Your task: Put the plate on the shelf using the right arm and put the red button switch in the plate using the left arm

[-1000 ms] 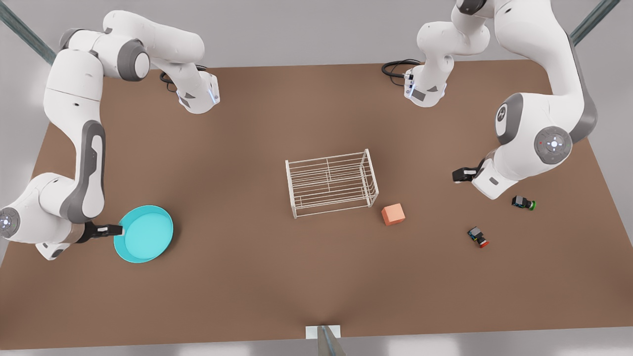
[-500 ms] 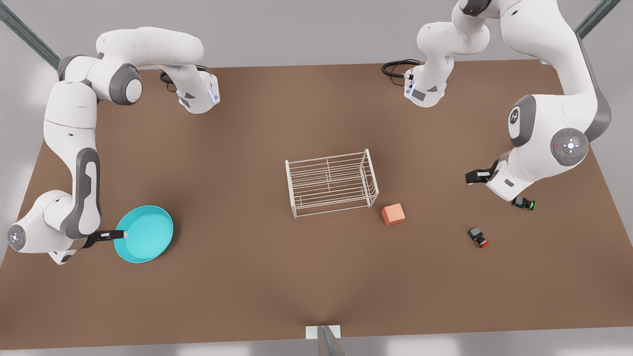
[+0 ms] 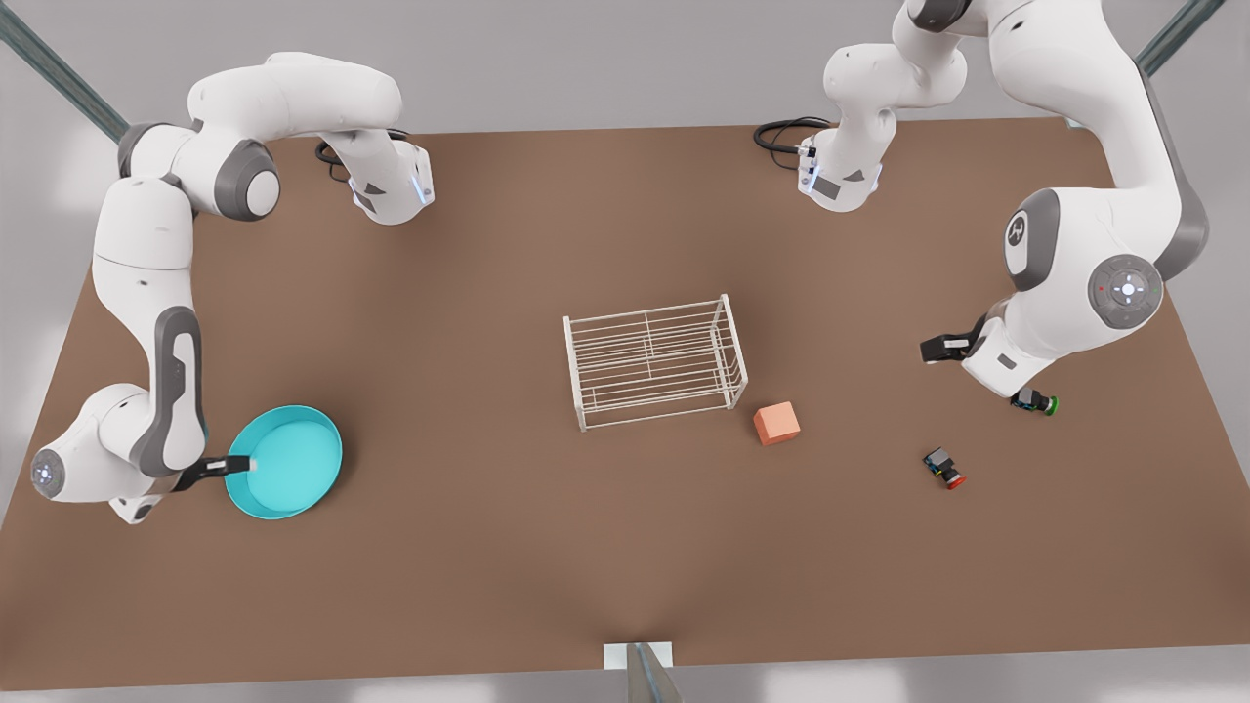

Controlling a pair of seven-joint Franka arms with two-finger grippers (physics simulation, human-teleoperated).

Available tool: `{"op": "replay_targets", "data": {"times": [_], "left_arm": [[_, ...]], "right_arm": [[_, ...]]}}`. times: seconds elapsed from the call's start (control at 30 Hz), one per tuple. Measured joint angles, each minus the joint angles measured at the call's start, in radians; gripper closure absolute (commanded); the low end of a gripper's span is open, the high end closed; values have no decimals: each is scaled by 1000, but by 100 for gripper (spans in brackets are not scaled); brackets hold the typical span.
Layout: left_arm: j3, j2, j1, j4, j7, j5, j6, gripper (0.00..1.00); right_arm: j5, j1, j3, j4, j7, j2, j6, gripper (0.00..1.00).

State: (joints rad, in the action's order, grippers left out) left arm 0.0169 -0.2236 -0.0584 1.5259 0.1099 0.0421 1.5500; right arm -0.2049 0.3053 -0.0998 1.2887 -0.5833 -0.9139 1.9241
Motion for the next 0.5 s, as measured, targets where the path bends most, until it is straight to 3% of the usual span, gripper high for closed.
{"op": "replay_targets", "data": {"times": [0.5], "left_arm": [[0, 0, 0, 1, -2, 0, -2, 0]], "right_arm": [[-18, 0, 0, -4, -39, -21, 53, 41]]}}
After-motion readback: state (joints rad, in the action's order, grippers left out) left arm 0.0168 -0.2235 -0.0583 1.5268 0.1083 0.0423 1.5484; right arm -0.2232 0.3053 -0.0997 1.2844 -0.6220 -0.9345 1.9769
